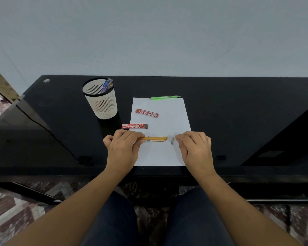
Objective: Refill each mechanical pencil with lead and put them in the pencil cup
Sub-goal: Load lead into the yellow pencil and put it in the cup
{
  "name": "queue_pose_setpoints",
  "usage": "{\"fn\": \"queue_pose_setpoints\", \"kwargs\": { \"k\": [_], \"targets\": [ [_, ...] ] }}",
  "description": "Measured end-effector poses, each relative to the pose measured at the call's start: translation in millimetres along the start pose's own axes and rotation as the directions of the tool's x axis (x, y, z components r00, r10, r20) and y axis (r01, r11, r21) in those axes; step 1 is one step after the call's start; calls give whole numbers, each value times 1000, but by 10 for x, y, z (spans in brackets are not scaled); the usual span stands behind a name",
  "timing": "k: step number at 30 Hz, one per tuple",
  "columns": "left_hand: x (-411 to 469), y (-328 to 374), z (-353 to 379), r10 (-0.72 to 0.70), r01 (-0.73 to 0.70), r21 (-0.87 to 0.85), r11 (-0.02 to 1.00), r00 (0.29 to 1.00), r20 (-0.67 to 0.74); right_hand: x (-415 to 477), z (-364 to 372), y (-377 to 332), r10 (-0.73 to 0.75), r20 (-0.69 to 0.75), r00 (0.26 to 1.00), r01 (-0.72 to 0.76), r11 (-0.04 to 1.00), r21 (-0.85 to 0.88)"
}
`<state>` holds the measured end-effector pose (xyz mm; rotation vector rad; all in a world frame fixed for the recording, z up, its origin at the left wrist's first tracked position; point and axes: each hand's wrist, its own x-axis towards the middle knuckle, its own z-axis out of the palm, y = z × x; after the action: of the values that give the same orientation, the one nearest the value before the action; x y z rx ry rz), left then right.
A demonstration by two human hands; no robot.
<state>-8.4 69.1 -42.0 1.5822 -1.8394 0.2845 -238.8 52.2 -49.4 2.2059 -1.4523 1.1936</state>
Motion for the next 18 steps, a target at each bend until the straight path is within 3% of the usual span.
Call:
{"fn": "queue_pose_setpoints", "kwargs": {
  "k": [13,18],
  "targets": [
    [-3,-9,9,26,-26,-12,1000,999,27,0,9,-3,-69,6,998,69,997,-43],
    [1,-18,12,-21,22,-43,999,999,36,41,-46,-54,127,75,989,-123,991,-60]
  ]
}}
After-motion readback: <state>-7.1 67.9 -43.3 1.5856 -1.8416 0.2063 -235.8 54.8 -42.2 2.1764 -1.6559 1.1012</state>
